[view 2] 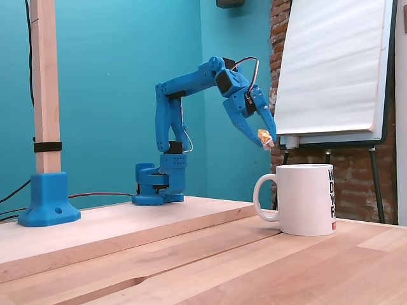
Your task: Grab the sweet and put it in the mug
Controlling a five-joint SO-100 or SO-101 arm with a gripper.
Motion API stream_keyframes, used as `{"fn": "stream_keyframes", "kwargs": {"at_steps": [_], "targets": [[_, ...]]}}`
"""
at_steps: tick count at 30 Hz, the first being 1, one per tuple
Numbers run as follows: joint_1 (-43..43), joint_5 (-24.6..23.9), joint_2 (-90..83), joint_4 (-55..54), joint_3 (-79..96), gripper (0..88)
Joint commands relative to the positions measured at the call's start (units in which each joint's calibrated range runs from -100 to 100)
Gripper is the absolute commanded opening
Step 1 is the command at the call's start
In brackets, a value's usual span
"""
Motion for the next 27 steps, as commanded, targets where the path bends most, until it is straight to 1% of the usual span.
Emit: {"fn": "stream_keyframes", "kwargs": {"at_steps": [1, 12, 15, 23, 27], "targets": [[1.75, -0.2, 1.81, -0.51, -7.46, 0.0], [1.53, -0.2, 14.37, -0.51, -21.74, 0.0], [0.01, -0.2, 16.95, -0.51, -24.59, 0.0], [-4.28, -0.2, 20.65, -0.51, -27.53, 0.0], [-4.93, -0.24, 20.83, -0.51, -27.71, 0.0]]}}
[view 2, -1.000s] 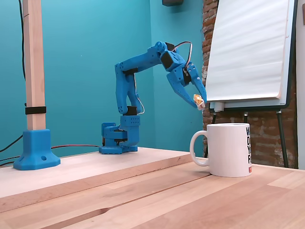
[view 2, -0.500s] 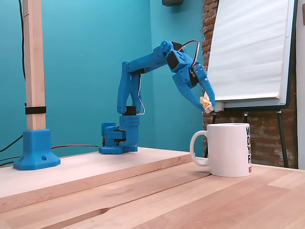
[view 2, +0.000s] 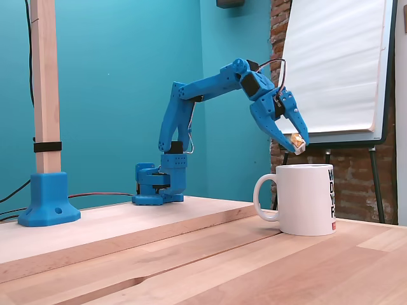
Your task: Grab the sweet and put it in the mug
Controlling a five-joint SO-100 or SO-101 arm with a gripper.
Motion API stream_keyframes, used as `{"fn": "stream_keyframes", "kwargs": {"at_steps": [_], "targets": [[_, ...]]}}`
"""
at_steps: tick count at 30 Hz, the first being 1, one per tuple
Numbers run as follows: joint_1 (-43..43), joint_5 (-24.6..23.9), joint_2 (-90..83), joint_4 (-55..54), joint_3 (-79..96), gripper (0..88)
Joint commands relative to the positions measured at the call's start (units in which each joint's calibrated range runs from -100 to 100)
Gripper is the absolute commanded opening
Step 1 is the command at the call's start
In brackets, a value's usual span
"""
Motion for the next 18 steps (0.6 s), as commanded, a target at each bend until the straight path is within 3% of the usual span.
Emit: {"fn": "stream_keyframes", "kwargs": {"at_steps": [1, 9, 18], "targets": [[-0.5, -0.24, -1.15, -0.51, -3.96, 0.0], [0.08, -0.24, -1.15, -0.43, -4.05, 0.0], [1.67, -0.24, -1.23, -0.43, -4.05, 11.6]]}}
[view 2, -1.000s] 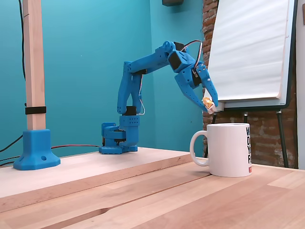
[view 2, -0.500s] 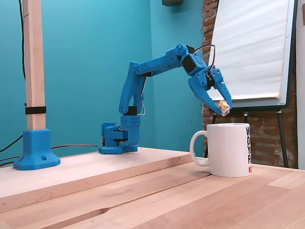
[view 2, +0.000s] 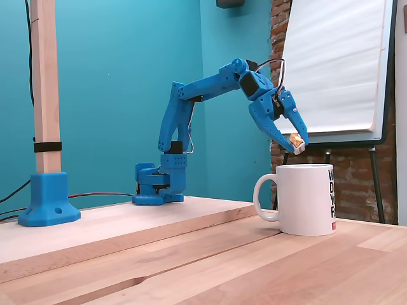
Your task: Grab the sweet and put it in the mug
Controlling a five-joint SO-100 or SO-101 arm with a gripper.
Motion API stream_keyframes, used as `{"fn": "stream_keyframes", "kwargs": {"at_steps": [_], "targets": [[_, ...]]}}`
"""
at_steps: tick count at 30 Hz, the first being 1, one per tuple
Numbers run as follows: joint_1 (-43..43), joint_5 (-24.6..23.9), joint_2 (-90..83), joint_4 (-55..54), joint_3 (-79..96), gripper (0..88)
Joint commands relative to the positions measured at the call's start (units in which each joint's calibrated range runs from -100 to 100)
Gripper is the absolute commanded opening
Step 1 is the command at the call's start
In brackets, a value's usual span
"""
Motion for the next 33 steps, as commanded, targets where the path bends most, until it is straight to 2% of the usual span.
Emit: {"fn": "stream_keyframes", "kwargs": {"at_steps": [1, 18, 21, 29, 33], "targets": [[0.57, -0.24, -1.23, -0.43, -3.87, 11.4], [1.0, -0.29, -1.32, -0.43, -3.87, 11.5], [1.07, -0.29, -1.41, -0.43, -3.87, 15.9], [1.15, -0.29, -1.15, -0.43, -3.87, 34.9], [1.15, -0.29, -1.06, 0.06, -3.69, 38.0]]}}
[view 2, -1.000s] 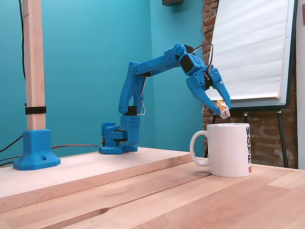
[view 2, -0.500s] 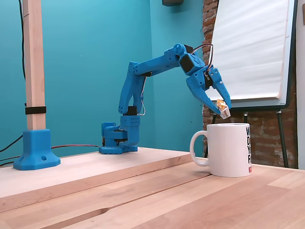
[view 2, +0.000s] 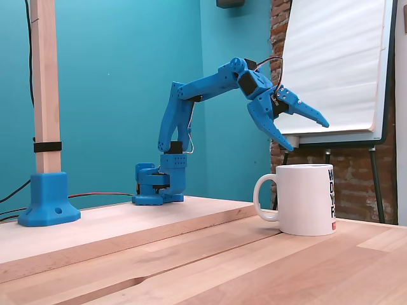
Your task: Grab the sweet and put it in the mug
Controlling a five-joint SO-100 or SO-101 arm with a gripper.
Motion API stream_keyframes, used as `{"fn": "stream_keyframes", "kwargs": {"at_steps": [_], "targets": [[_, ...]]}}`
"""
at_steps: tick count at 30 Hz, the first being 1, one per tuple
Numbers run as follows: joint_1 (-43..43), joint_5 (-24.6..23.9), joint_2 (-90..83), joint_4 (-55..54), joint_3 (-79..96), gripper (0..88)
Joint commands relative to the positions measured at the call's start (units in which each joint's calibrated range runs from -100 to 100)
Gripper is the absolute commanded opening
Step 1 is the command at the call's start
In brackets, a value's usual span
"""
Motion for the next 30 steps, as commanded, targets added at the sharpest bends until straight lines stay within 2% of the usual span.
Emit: {"fn": "stream_keyframes", "kwargs": {"at_steps": [1, 6, 13, 23, 30], "targets": [[0.48, -0.29, -1.06, 0.06, -3.42, 37.5], [0.55, -1.22, -1.41, 0.46, -3.33, 25.9], [0.55, -5.13, -6.57, 0.54, -2.71, 0.0], [0.55, -7.28, -24.38, 2.39, 1.58, 0.0], [0.55, -7.91, -43.4, 7.8, 23.88, 0.0]]}}
